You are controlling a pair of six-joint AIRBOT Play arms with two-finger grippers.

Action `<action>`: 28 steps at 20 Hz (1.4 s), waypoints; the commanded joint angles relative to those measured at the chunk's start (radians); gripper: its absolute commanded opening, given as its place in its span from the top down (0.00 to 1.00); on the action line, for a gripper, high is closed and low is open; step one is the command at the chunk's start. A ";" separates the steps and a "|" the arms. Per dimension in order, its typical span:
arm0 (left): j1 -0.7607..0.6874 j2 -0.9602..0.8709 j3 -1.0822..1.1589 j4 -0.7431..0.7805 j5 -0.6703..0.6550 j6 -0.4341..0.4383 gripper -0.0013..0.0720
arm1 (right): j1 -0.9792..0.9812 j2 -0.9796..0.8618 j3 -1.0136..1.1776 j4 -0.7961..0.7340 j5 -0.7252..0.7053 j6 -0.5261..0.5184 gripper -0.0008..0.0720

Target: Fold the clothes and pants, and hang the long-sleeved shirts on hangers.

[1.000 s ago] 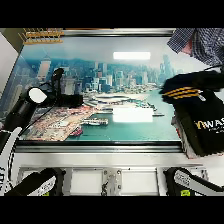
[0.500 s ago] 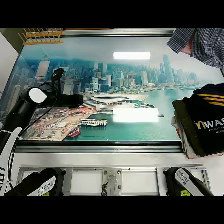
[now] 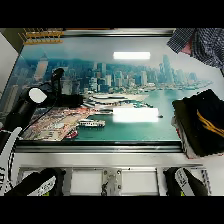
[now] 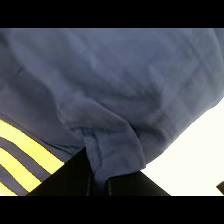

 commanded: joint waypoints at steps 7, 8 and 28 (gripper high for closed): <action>0.000 0.000 0.000 0.000 0.000 0.000 0.98 | 0.038 0.096 0.011 -0.051 -0.018 0.025 0.13; 0.000 0.000 0.000 -0.001 0.000 -0.001 0.98 | 0.080 0.140 0.029 -0.021 -0.061 0.021 0.13; 0.000 0.000 0.000 -0.001 -0.004 -0.001 0.98 | 0.853 0.062 -0.026 0.324 -0.313 0.003 0.95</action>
